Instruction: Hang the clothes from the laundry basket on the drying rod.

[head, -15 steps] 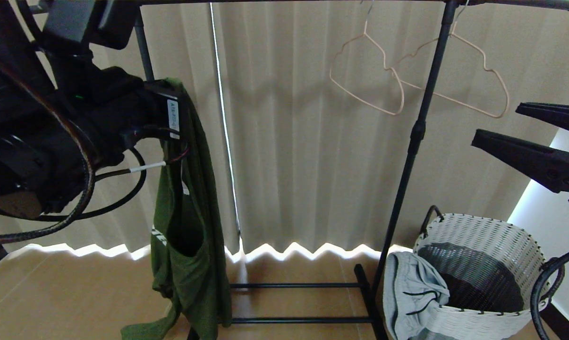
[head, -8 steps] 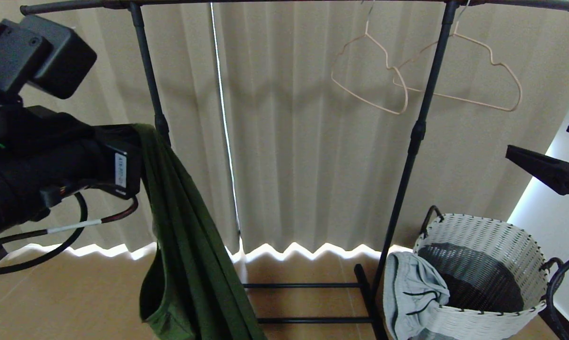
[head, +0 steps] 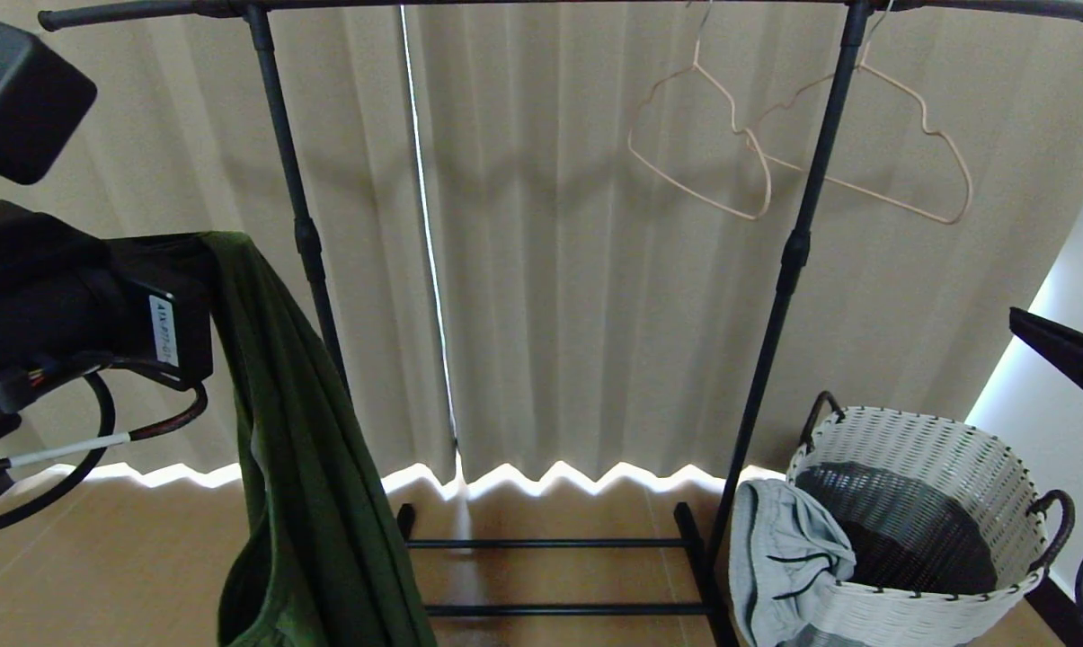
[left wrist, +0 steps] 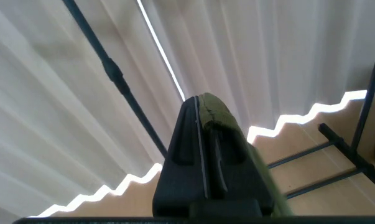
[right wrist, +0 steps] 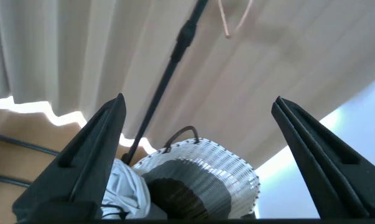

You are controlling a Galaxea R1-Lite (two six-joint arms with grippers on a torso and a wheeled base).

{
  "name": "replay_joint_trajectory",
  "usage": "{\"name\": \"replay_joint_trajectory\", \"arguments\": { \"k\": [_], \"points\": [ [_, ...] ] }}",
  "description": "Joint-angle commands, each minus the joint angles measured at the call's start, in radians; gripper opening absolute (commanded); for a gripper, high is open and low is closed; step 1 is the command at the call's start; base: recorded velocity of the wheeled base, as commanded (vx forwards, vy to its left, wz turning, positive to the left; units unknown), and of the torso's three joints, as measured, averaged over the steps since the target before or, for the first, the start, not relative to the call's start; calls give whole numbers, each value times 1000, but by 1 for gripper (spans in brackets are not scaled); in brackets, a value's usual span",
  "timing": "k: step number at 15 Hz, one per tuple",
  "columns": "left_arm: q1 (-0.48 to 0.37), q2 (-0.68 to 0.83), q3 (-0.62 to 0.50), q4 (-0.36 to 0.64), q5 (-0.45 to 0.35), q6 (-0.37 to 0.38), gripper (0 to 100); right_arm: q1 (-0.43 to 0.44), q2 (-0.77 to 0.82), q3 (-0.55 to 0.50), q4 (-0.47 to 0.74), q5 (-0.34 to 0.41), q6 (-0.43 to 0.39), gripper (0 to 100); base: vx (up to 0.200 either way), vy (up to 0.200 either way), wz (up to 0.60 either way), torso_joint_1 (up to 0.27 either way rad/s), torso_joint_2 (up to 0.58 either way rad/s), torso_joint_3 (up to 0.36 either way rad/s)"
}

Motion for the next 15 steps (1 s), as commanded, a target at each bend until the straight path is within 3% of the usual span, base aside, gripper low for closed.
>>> {"name": "replay_joint_trajectory", "arguments": {
  "k": [1, 6, 15],
  "points": [
    [2, -3, 1, 1, 1, -1, 0, -11, -13, 5, -9, 0, -1, 100, 0, 0, 0, 0, 0, 0],
    [79, -11, 24, -5, 1, 1, 0, -28, -16, 12, -16, -2, -2, 100, 0, 0, 0, 0, 0, 0],
    [82, -60, 67, -5, -1, 2, 0, -36, -30, 50, -16, -26, -2, 100, 0, 0, 0, 9, -42, -29]
  ]
}}
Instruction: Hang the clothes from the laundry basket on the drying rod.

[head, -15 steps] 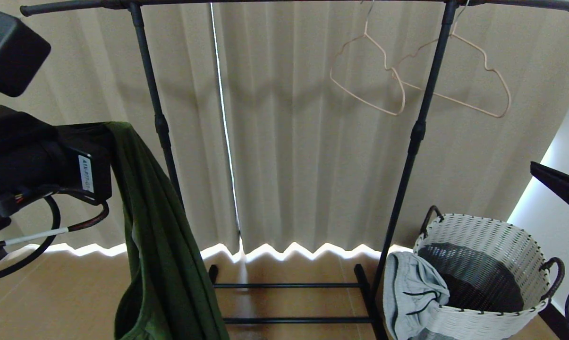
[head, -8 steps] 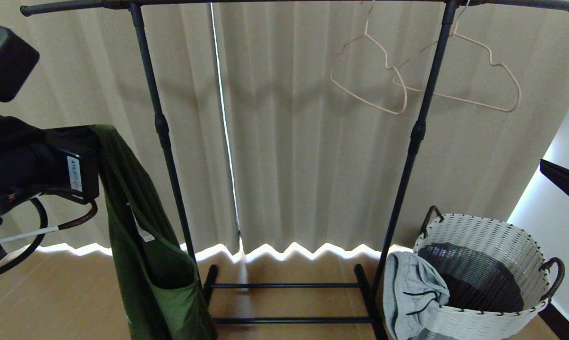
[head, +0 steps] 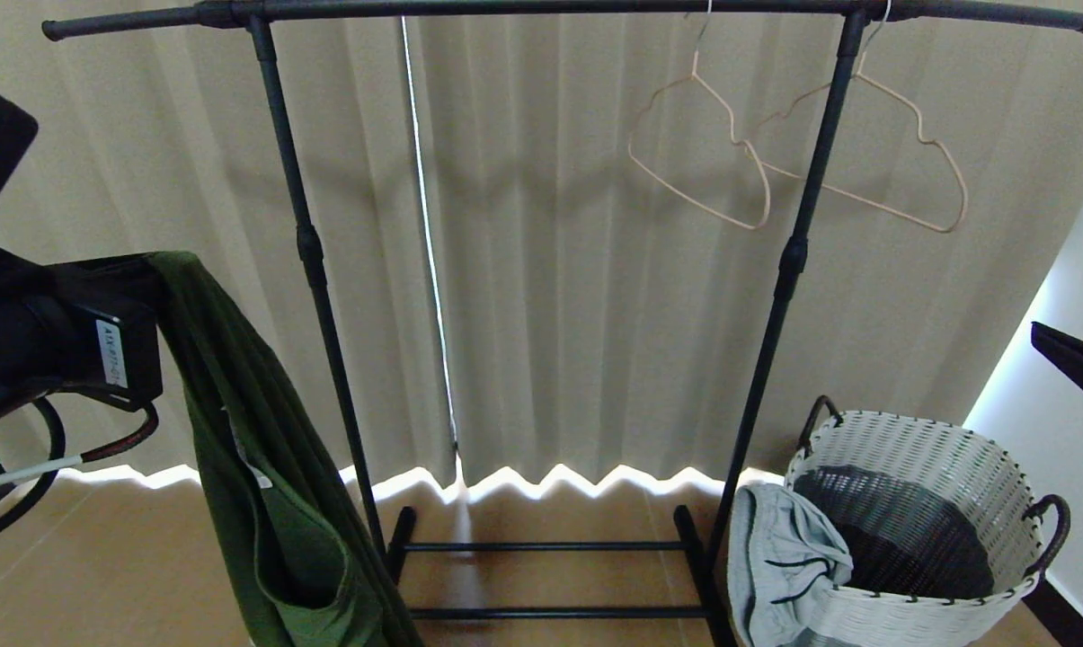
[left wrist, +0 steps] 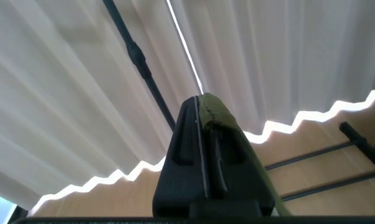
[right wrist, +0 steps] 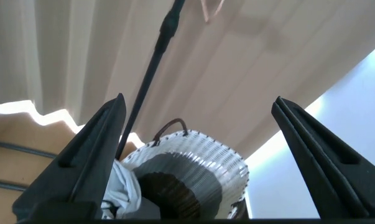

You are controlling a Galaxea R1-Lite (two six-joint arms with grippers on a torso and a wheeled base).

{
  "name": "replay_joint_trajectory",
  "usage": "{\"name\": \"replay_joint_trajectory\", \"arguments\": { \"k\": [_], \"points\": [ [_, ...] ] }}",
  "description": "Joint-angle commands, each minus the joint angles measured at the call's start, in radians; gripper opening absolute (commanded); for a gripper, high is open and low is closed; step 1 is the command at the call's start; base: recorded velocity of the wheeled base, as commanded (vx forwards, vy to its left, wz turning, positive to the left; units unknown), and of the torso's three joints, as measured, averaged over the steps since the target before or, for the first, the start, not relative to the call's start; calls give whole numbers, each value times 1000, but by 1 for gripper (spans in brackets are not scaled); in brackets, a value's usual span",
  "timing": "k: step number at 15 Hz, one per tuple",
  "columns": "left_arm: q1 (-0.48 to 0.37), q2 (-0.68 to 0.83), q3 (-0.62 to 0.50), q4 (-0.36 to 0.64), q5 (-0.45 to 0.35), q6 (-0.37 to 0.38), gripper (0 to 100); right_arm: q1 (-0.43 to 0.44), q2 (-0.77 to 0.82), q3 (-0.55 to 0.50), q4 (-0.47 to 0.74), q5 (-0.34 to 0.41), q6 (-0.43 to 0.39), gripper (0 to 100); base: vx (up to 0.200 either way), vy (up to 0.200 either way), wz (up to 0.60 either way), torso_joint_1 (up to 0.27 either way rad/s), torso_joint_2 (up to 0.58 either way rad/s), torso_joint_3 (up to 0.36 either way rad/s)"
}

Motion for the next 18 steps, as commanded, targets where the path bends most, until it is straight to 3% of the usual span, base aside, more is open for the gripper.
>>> {"name": "replay_joint_trajectory", "arguments": {
  "k": [1, 14, 18],
  "points": [
    [-1, -1, 1, 1, 1, 0, 0, 0, 1, 1, -1, 0, 0, 100, 0, 0, 0, 76, -330, -242],
    [-5, -4, 18, -1, 1, 5, 0, -2, 2, 6, -1, 2, 1, 100, 0, 0, 0, 169, -454, -290],
    [-5, -18, 35, -13, 1, 6, 0, -2, 4, 7, -1, 9, 6, 100, 0, 0, 0, 101, -231, -132]
  ]
}}
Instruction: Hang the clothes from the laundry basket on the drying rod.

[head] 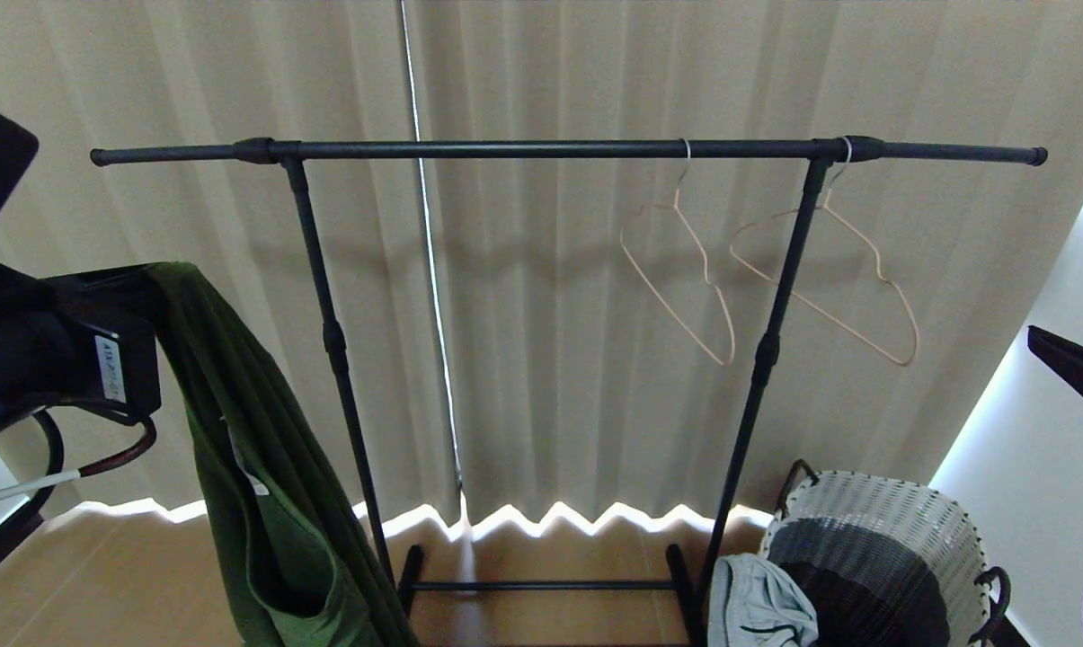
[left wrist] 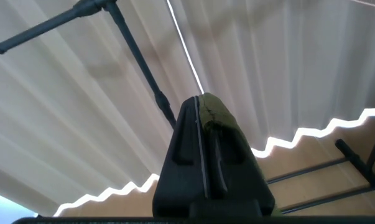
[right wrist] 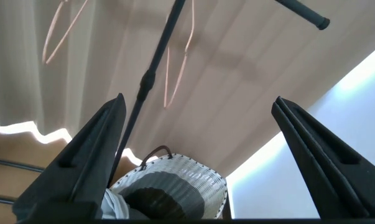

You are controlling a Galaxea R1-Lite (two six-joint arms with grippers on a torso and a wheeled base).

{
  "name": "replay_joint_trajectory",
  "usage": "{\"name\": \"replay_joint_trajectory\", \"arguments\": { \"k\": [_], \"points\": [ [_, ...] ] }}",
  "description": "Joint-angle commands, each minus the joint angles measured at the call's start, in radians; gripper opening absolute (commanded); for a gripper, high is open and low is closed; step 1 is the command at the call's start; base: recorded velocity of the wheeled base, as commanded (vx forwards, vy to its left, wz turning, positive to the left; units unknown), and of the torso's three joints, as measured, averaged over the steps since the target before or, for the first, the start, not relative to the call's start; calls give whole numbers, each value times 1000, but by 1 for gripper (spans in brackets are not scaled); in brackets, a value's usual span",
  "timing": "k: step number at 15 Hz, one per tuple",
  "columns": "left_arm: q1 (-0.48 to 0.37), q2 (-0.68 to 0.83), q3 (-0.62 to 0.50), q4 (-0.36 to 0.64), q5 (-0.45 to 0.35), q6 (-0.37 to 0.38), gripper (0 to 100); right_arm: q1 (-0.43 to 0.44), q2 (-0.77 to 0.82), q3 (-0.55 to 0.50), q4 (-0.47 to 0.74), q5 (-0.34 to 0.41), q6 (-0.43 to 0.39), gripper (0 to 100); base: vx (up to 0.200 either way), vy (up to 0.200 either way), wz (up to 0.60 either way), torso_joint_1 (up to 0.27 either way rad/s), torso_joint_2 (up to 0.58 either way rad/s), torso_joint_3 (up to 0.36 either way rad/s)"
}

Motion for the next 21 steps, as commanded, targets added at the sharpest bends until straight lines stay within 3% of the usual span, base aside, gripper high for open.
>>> {"name": "replay_joint_trajectory", "arguments": {
  "k": [1, 3, 5, 7, 21],
  "points": [
    [0, -9, 21, -11, 1, 2, 0, 0, 6, -1, 0, 2, -1, 100, 0, 0, 0, 0, 0, 0],
    [4, -26, 54, -39, 1, 29, 0, 0, 14, -3, 0, 11, 12, 100, 0, 0, 0, 0, 0, 0],
    [6, -63, 82, -69, 2, 100, 0, 0, 41, -18, 0, 45, 81, 100, 0, 0, 0, 0, 0, 0],
    [7, -70, 101, -83, 2, 102, 0, 2, 58, -14, 11, 45, 136, 100, 0, 0, 0, 0, 0, 0],
    [6, -72, 114, -117, 1, 109, 0, 2, 55, 5, 14, 40, 136, 100, 0, 0, 0, 0, 0, 0]
  ]
}}
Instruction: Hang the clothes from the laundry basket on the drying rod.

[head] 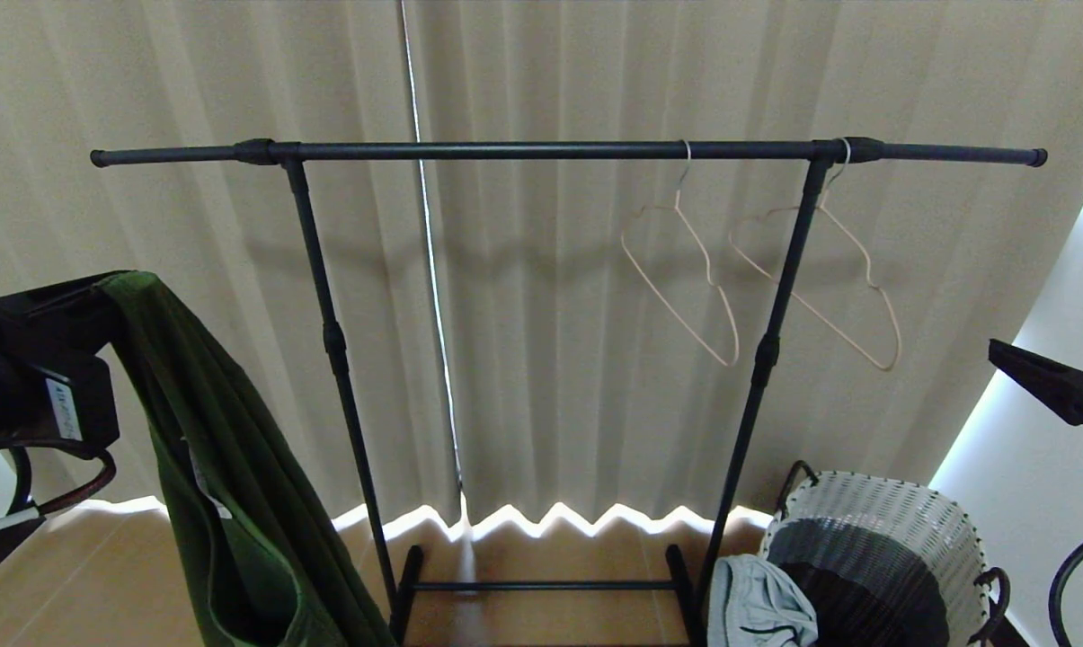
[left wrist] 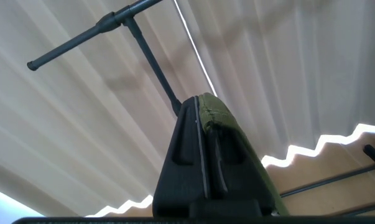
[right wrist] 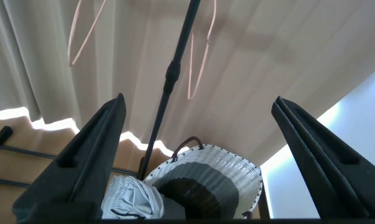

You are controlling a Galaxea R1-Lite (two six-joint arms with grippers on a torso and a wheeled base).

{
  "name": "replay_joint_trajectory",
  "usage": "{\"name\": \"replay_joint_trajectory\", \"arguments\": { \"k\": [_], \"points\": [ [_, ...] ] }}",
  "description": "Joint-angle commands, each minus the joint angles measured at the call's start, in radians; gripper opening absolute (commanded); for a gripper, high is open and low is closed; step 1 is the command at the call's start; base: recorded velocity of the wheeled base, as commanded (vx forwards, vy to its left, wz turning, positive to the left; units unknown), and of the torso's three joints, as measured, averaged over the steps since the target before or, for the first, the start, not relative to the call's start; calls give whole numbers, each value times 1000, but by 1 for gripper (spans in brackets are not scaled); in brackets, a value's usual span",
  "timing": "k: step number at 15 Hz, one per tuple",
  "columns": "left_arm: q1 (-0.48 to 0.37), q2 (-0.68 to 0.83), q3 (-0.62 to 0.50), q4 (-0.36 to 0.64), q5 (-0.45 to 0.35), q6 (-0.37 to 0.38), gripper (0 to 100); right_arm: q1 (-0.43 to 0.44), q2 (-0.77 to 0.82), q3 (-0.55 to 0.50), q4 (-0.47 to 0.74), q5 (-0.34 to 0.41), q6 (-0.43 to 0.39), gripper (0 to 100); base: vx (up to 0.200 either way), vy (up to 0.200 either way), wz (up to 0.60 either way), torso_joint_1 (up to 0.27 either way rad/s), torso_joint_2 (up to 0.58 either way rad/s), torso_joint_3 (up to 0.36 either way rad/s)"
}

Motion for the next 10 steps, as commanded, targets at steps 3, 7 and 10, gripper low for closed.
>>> {"name": "replay_joint_trajectory", "arguments": {
  "k": [3, 7, 10],
  "points": [
    [-1, 3, -2, -1, 0, 1, 0, 0, 0, 2, -1, 0, -1, 100, 0, -133, 0, 3, 3, 2],
    [-2, 3, -2, -1, 0, 21, 0, 0, 0, -1, -1, 0, -1, 100, 0, -200, 0, 6, 4, 4],
    [-2, 2, 1, -1, 0, 25, 0, 0, 0, -1, -1, 0, -1, 100, 0, -200, 0, 2, 2, 1]
  ]
}}
